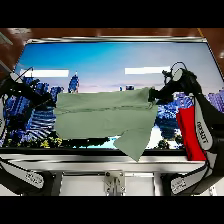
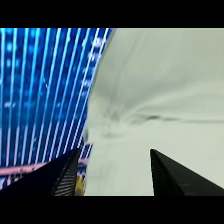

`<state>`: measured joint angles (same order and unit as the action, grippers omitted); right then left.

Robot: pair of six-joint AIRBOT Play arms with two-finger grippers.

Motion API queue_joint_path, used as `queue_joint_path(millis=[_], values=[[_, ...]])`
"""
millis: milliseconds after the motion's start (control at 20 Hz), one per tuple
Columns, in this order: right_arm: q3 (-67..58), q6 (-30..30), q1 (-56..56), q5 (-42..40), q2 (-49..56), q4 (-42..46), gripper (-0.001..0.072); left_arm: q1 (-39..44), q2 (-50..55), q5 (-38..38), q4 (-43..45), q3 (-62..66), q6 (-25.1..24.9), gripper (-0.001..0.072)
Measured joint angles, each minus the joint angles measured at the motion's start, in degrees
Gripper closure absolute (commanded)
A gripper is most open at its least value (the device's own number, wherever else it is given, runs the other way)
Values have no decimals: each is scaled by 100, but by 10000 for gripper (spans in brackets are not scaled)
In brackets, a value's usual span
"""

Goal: Fold the shirts.

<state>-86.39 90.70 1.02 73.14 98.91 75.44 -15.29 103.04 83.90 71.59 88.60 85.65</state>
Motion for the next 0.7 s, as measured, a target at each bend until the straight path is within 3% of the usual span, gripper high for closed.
queue_joint_path(millis=[150,300,500,700], values=[[74,-162,413,702,-577,682,129,-313,-463,367,-2,-330,-146,167],[634,-291,1134,1156,-1237,824,128,-778,-1272,382,0,-1593,-363,166],[1650,-426,1858,1172,-1891,315,128,-1327,-2267,-321,-409,-3724,-793,167],[2057,-503,1987,968,-2105,-52,128,-1384,-2583,-1016,-916,-4815,-1093,167]])
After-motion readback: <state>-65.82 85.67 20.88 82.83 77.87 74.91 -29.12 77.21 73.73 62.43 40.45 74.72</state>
